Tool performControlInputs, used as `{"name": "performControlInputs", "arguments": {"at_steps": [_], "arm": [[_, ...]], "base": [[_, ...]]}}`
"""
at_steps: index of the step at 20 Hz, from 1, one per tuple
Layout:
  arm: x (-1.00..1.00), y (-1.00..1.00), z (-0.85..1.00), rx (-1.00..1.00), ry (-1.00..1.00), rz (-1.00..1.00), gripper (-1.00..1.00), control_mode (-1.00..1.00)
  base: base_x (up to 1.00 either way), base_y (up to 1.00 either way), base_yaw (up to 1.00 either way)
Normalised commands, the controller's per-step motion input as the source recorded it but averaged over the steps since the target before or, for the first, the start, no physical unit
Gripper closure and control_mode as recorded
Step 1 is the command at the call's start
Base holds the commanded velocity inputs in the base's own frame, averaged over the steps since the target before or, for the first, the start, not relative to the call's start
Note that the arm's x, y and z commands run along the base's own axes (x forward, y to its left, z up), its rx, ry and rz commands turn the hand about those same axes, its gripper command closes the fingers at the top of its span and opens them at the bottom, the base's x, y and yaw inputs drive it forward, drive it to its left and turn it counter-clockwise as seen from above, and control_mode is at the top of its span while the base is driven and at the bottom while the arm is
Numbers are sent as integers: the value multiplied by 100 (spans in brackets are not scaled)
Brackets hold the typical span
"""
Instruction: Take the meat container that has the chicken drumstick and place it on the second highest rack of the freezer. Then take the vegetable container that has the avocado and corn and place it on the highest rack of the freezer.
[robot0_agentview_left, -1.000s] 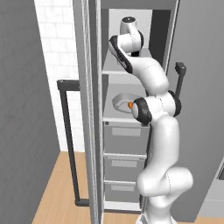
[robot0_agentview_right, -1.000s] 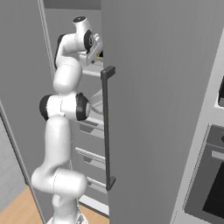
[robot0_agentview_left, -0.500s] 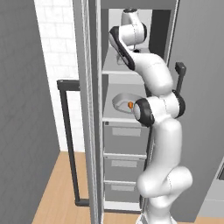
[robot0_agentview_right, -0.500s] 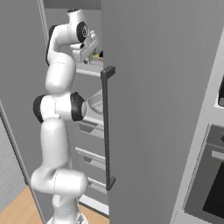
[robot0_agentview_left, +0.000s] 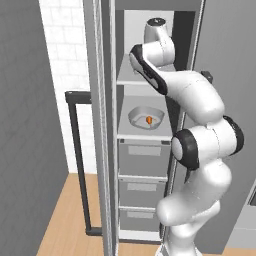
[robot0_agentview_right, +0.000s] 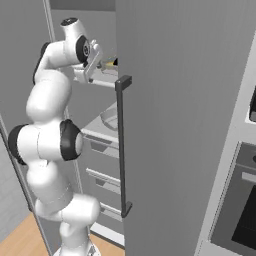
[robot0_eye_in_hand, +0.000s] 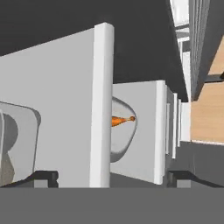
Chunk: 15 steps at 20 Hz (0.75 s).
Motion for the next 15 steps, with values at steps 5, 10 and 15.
{"name": "performControlInputs", "arguments": {"at_steps": [5,10,15], "arm": [[-100,-1,-38,-7,-52,27,-100,-100],[-100,0,-32,-4,-34,12,-100,-100],[-69,-6,-26,5,-7,-2,-100,-100]], "base": [[0,0,0],[0,0,0],[0,0,0]]}}
